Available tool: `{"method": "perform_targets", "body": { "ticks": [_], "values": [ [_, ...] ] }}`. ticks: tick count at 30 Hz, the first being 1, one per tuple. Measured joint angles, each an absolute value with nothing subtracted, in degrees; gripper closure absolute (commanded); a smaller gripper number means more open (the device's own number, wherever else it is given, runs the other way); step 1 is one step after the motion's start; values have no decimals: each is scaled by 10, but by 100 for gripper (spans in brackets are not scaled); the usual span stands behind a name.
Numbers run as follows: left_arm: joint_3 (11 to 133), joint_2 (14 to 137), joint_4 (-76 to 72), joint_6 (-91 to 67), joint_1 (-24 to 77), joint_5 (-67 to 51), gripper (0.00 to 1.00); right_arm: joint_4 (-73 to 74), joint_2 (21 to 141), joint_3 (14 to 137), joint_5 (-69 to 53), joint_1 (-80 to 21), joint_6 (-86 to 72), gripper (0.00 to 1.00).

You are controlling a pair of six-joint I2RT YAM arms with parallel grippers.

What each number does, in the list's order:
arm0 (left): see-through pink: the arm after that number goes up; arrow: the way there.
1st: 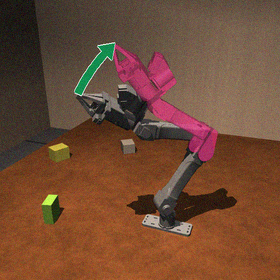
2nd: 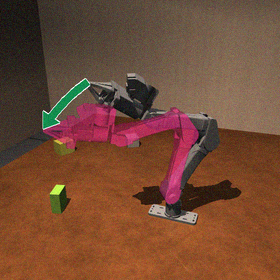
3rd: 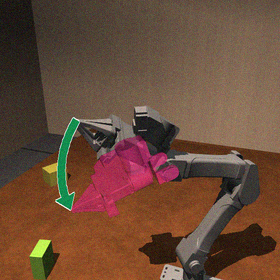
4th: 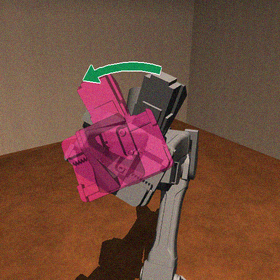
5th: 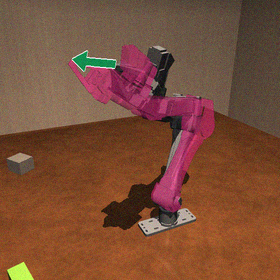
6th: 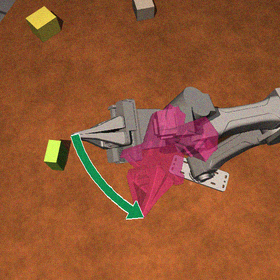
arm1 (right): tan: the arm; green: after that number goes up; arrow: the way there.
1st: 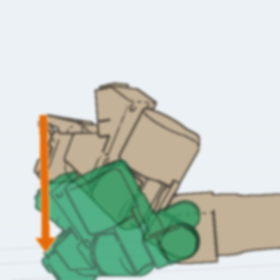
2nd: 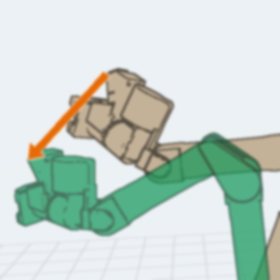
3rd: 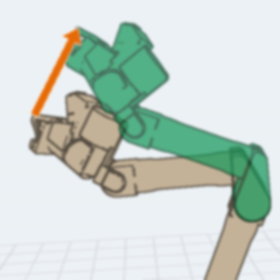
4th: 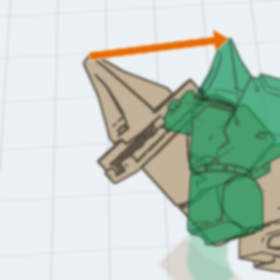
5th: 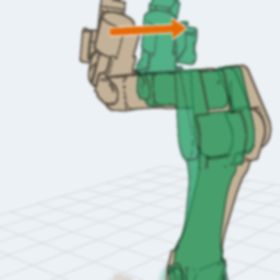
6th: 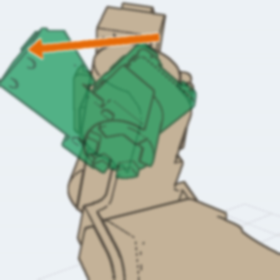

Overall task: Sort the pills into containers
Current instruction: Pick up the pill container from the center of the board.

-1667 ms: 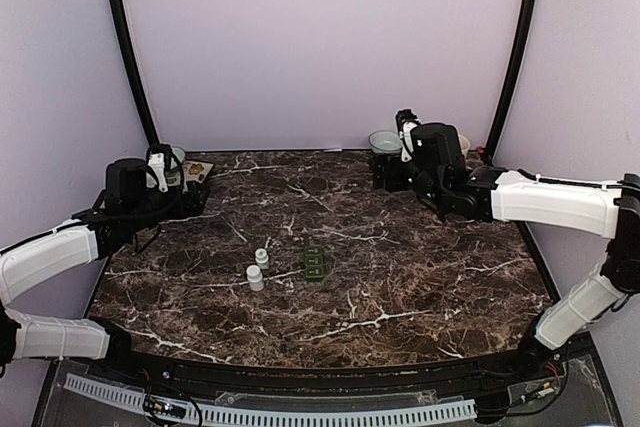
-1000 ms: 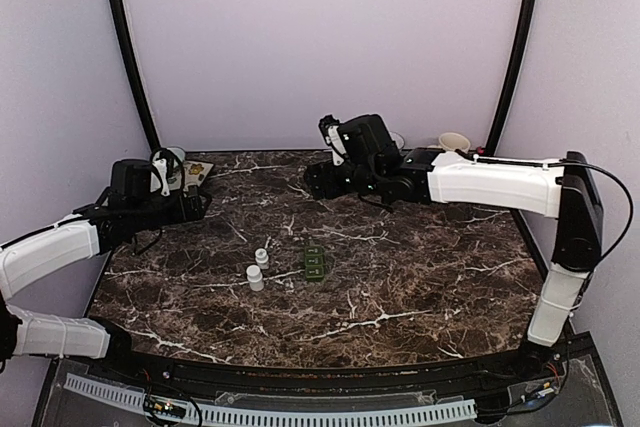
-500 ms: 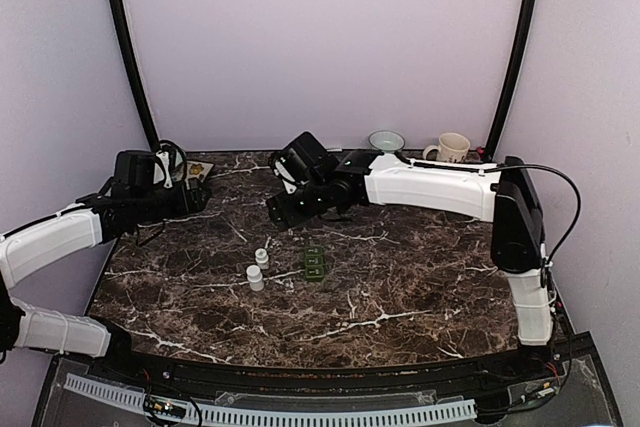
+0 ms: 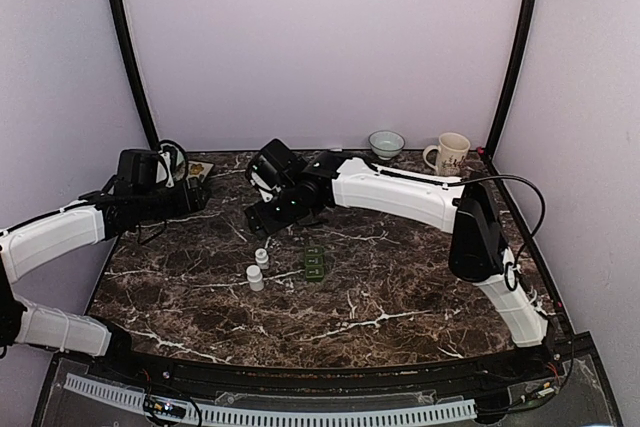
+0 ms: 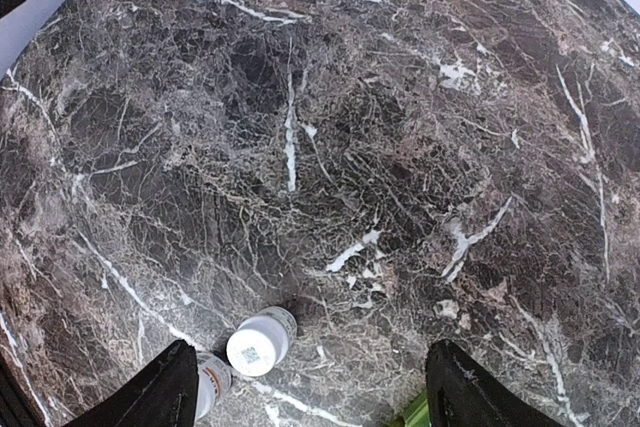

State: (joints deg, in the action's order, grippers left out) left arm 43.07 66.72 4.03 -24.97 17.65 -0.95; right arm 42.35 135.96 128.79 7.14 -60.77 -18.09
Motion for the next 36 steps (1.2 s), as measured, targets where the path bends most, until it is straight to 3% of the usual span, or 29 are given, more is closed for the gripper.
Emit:
{"method": "perform_targets", "body": {
  "ticks": [7, 30, 36],
  "values": [
    [413, 660, 46, -280, 176, -4, 24, 439, 1370, 1299, 55, -609, -191, 23],
    [382, 654, 48, -303, 176, -16, 28, 470, 1417, 1322, 32, -631, -198, 41],
    [380, 654, 48, -304, 176, -19, 29, 475, 1424, 1336, 32, -631, -201, 40]
  ]
}}
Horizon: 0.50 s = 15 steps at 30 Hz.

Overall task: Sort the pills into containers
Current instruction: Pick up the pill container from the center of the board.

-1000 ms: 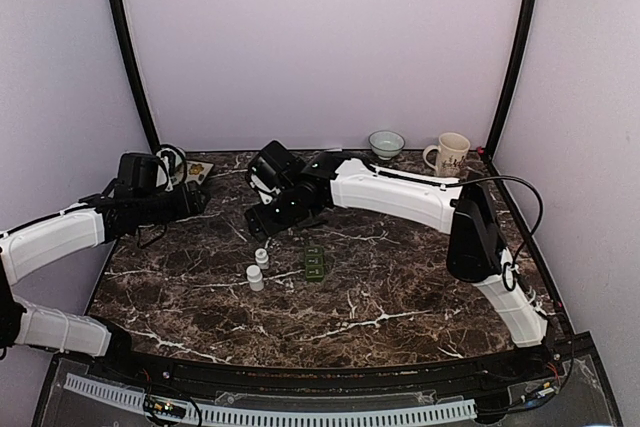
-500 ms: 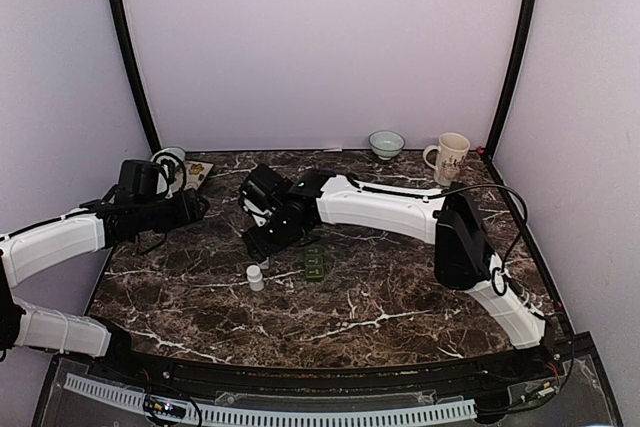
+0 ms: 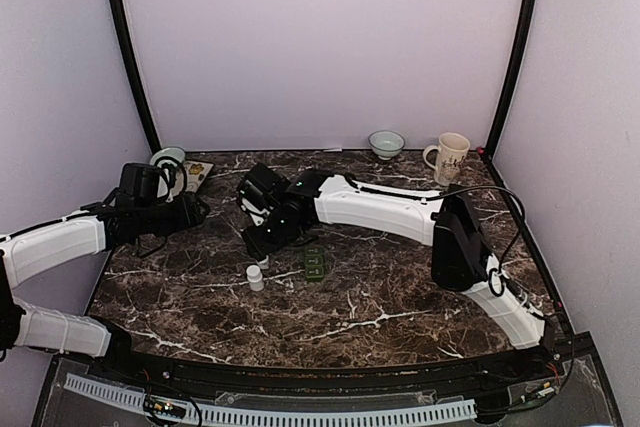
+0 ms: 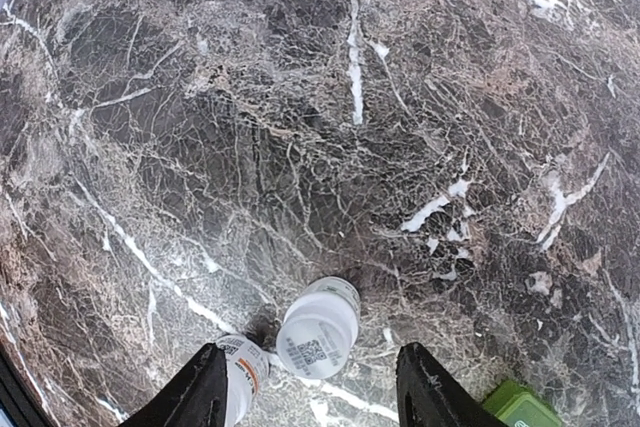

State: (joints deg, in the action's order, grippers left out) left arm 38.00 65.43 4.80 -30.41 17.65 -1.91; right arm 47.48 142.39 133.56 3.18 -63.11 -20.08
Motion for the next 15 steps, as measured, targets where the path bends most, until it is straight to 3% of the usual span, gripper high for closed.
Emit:
{"method": "perform_targets", "body": {
  "ticks": [4, 15],
  "values": [
    [380, 654, 48, -304, 176, -23, 28, 462, 1418, 1320, 40, -631, -203, 33],
    [406, 713, 39, -291, 183, -47, 28, 437, 1309, 1200, 91, -601, -225, 28]
  ]
}}
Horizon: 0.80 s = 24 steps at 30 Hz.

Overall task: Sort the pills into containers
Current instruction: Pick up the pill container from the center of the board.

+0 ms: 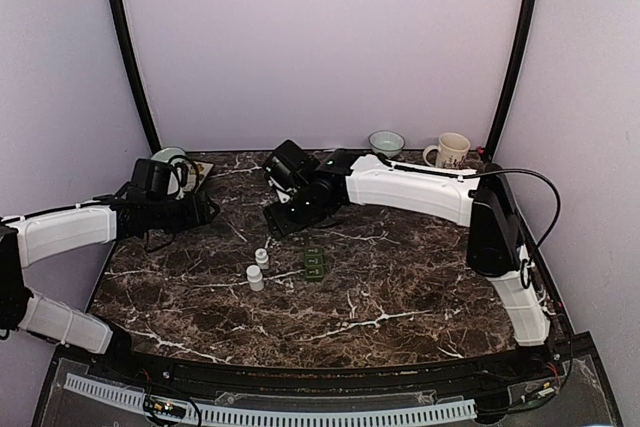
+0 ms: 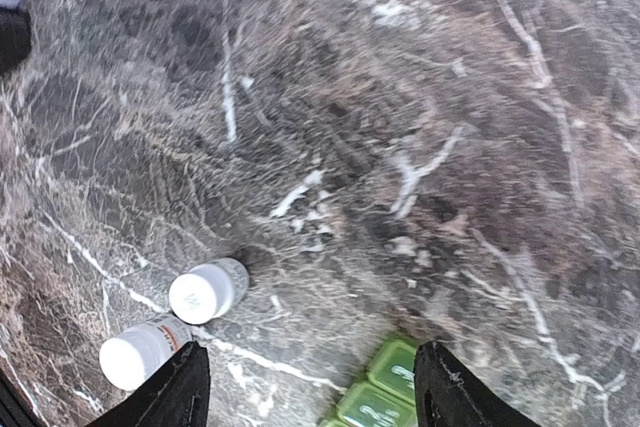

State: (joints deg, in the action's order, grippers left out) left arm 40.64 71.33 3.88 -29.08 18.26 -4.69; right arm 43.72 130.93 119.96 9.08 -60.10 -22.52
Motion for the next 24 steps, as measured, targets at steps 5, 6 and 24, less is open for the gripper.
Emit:
{"method": "perform_targets", "body": {
  "ticks": [5, 6, 24],
  "values": [
    [438, 762, 31, -277, 192, -63, 27, 439, 1281, 1186, 124, -592, -239, 26],
    [443, 772, 30, -274, 194, -67, 27, 441, 1281, 1185, 130, -592, -243, 25],
    [500, 839, 22, -243, 209, -100, 27, 505, 1281, 1107, 126, -588, -299, 23]
  ]
}}
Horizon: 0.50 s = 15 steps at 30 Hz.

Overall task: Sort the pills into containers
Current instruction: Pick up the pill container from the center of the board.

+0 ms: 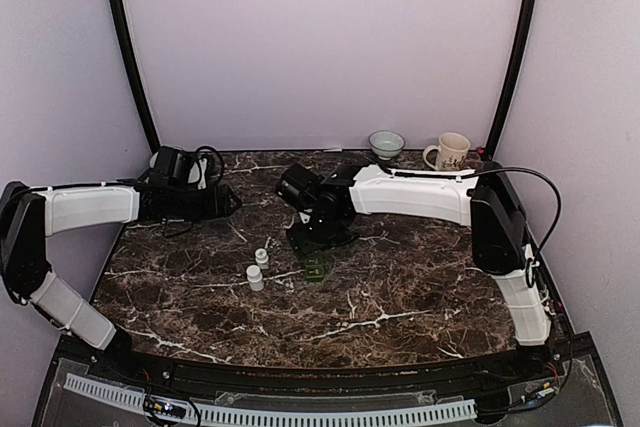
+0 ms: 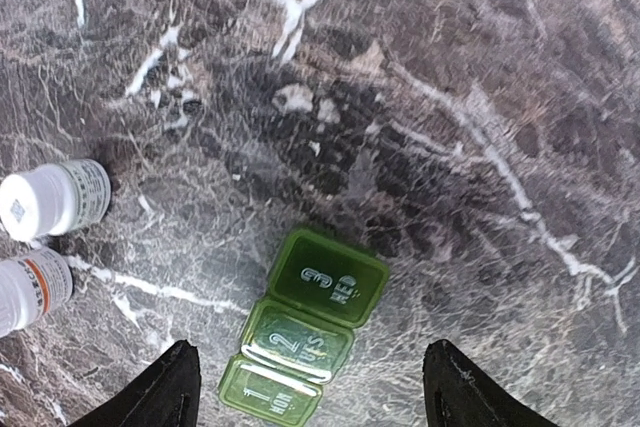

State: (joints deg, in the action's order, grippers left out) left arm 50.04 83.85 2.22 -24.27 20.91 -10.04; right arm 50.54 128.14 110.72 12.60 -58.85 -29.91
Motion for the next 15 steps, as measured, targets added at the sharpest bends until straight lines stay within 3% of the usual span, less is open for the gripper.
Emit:
{"method": "perform_targets", "body": {
  "ticks": [8, 15],
  "values": [
    [517, 852, 27, -233, 209, -103, 27, 496, 1281, 1076, 87, -588, -316, 24],
    [522, 856, 34, -231, 209, -105, 27, 491, 1281, 1067, 64, -588, -321, 32]
  ]
}}
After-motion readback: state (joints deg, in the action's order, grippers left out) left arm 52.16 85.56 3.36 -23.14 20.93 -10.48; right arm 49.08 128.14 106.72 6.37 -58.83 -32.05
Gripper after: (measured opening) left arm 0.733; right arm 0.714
